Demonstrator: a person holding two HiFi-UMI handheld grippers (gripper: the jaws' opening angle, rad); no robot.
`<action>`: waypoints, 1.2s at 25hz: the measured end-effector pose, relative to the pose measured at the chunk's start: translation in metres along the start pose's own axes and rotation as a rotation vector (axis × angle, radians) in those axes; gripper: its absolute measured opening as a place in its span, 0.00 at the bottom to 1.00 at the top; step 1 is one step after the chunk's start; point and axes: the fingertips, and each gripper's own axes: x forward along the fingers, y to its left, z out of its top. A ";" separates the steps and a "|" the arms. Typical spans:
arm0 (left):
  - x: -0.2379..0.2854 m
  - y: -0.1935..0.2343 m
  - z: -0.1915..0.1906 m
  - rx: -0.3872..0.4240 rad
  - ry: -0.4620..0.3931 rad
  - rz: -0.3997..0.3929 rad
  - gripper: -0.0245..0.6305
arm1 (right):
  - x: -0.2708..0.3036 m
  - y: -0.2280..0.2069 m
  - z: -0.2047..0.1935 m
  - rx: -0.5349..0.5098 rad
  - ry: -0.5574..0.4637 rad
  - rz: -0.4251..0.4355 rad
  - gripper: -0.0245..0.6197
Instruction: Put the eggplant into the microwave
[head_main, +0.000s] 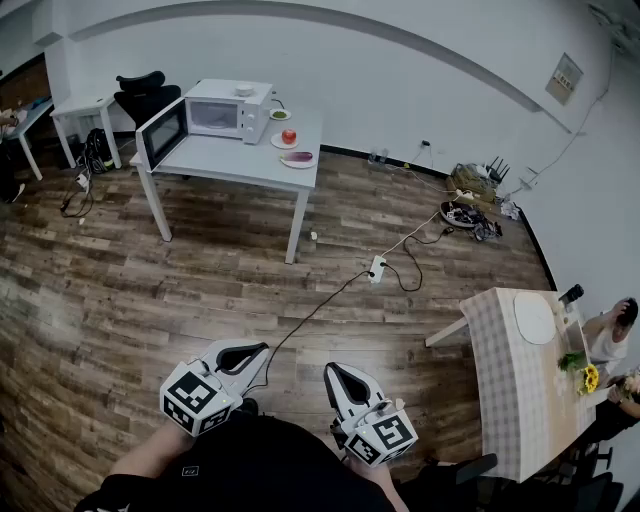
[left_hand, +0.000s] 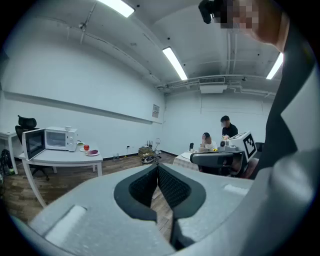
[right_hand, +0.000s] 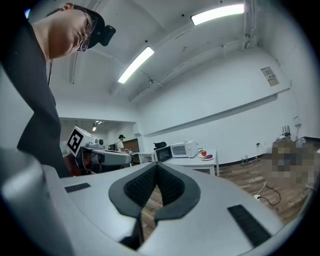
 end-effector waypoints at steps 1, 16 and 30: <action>0.002 -0.002 0.001 0.005 -0.001 -0.002 0.05 | -0.002 -0.002 0.000 -0.003 0.001 -0.001 0.06; 0.013 -0.036 0.000 0.018 0.000 0.006 0.05 | -0.042 -0.017 0.003 -0.006 -0.041 -0.025 0.06; 0.051 -0.012 0.009 0.025 -0.007 0.014 0.05 | -0.028 -0.054 0.010 0.031 -0.061 -0.022 0.07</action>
